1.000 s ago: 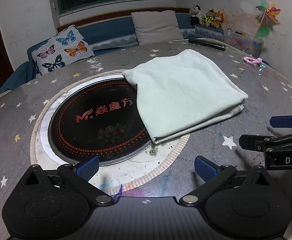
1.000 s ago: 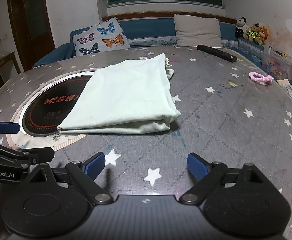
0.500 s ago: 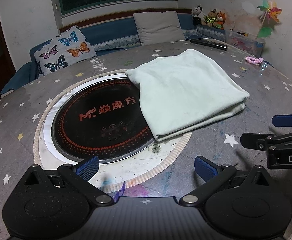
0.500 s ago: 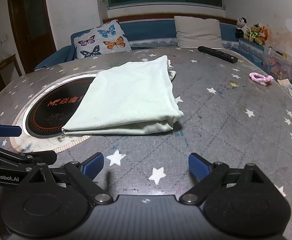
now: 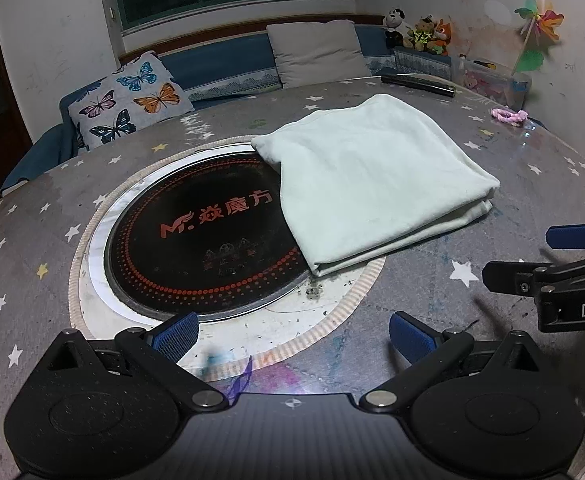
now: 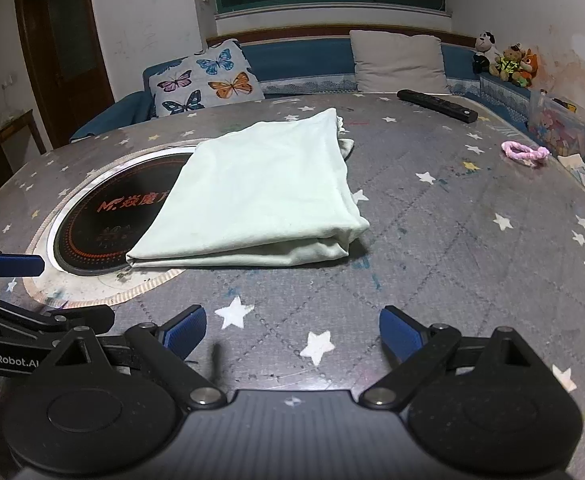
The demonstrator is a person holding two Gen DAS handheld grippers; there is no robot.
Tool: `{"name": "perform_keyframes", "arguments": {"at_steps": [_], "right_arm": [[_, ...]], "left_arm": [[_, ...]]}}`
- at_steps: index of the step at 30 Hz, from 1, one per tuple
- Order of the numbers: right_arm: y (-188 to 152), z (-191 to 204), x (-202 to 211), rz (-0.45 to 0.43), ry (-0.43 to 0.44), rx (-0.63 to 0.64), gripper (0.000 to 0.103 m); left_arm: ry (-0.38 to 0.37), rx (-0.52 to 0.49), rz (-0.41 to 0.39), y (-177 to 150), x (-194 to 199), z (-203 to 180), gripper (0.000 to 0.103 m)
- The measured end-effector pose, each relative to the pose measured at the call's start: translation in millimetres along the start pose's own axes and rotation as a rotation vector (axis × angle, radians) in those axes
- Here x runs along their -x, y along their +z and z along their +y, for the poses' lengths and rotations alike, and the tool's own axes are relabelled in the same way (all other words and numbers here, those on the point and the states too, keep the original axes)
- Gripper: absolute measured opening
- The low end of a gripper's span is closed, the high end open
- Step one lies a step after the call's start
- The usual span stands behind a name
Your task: Fold clothes
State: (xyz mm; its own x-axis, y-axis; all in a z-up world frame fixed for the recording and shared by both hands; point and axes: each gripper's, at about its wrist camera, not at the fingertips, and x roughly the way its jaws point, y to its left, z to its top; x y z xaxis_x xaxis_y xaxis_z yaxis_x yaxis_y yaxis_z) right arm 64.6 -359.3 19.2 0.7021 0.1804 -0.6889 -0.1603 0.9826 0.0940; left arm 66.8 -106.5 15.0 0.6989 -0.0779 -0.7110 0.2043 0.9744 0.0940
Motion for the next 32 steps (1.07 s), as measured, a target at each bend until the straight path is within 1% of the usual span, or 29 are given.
{"name": "perform_keyframes", "arguments": {"at_steps": [17, 32], "right_arm": [[5, -3, -1, -0.006, -0.011, 0.015, 0.096], [9, -14, -7, -0.008, -0.019, 0.008, 0.097]], "left_arm": [[-0.010, 0.019, -0.011, 2, 1, 6, 0.103], [0.004, 0.029, -0.010, 5, -3, 16, 0.103]]}}
